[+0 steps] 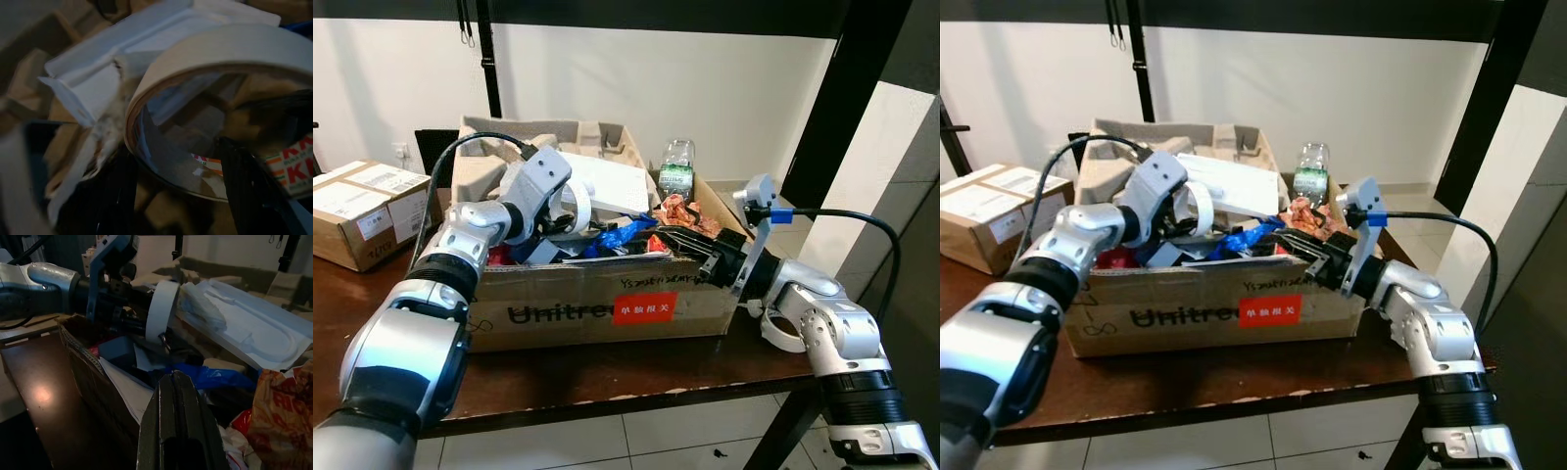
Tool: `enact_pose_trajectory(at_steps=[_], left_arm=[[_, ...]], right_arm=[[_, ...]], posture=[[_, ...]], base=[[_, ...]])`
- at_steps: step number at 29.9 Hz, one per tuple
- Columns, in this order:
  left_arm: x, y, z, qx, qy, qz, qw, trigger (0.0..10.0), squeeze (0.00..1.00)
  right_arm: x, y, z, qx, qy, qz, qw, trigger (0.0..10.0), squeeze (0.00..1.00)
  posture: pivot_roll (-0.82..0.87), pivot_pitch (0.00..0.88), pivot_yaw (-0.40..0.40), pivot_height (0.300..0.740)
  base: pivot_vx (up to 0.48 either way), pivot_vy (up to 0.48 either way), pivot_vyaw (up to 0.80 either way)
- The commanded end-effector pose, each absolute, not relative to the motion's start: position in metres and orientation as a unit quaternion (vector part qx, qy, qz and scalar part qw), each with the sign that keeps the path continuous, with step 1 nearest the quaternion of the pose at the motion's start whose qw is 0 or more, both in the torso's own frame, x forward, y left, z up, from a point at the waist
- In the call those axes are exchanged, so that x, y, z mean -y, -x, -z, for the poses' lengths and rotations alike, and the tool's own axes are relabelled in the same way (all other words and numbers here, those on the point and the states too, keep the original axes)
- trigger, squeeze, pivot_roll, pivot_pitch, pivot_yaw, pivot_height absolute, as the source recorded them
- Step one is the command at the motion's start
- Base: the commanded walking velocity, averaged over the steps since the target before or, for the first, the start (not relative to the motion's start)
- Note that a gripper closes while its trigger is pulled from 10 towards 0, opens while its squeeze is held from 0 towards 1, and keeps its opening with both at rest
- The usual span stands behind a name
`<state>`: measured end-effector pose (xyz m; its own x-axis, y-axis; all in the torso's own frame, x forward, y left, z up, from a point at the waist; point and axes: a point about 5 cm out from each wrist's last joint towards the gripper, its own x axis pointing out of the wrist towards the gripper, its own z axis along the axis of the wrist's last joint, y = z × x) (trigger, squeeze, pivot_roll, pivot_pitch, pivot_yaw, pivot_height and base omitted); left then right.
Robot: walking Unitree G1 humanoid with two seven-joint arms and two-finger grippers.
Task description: Picking trash to rubbish bin
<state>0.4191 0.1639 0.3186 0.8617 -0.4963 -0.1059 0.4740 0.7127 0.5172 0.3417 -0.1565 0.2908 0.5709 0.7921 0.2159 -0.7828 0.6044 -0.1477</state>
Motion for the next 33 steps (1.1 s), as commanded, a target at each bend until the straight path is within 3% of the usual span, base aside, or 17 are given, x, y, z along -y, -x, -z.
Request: enact_pose_trajectory(at_steps=[1,5,8,9,11,13,18,26,30,33], left_arm=[[-0.171,-0.419,-0.322,0.017,-0.247,0.256,0.935,10.0,0.0],[-0.168,-0.417,-0.338,0.047,-0.193,0.275,0.941,10.0,0.0],[-0.163,-0.411,-0.348,0.051,-0.178,0.339,0.922,10.0,0.0],[-0.163,-0.407,-0.347,0.043,-0.208,0.378,0.901,10.0,0.0],[-0.163,-0.404,-0.345,0.035,-0.231,0.403,0.885,10.0,0.0],[-0.168,-0.397,-0.338,0.008,-0.289,0.457,0.841,10.0,0.0],[-0.18,-0.388,-0.339,-0.018,-0.305,0.502,0.809,10.0,0.0],[-0.202,-0.381,-0.334,-0.073,-0.368,0.498,0.782,10.0,0.0],[-0.202,-0.369,-0.359,0.002,-0.303,0.549,0.779,10.0,0.0],[-0.196,-0.359,-0.373,0.059,-0.237,0.605,0.758,10.0,0.0]], right_arm=[[0.16,-0.341,-0.289,0.122,0.022,-0.445,0.887,10.0,0.0],[0.161,-0.341,-0.29,0.124,0.023,-0.444,0.887,10.0,0.0],[0.163,-0.34,-0.292,0.126,0.027,-0.445,0.886,10.0,0.0],[0.164,-0.34,-0.293,0.126,0.028,-0.446,0.886,10.0,0.0],[0.164,-0.34,-0.293,0.126,0.029,-0.446,0.886,10.0,0.0],[0.164,-0.339,-0.293,0.125,0.031,-0.449,0.884,10.0,0.0],[0.164,-0.337,-0.292,0.121,0.034,-0.456,0.881,10.0,0.0],[0.165,-0.335,-0.291,0.117,0.036,-0.46,0.88,10.0,0.0],[0.167,-0.334,-0.292,0.118,0.033,-0.46,0.879,10.0,0.0],[0.167,-0.333,-0.293,0.12,0.024,-0.464,0.877,10.0,0.0]], posture=[[-0.07,0.111,-0.024,0.74],[-0.07,0.11,-0.024,0.74],[-0.07,0.106,-0.025,0.74],[-0.07,0.103,-0.024,0.74],[-0.07,0.103,-0.024,0.74],[-0.07,0.101,-0.024,0.74],[-0.07,0.101,-0.022,0.74],[-0.07,0.105,-0.02,0.74],[-0.07,0.108,-0.02,0.74],[-0.07,0.109,-0.022,0.74]], base=[[0.0,0.0,0.0],[0.0,0.0,0.0],[0.0,0.0,0.0],[0.0,0.0,0.0],[0.0,0.0,0.0],[0.0,0.0,0.0],[0.0,0.0,0.0],[0.0,0.0,0.0],[0.0,0.0,0.0],[0.0,0.0,0.0]])
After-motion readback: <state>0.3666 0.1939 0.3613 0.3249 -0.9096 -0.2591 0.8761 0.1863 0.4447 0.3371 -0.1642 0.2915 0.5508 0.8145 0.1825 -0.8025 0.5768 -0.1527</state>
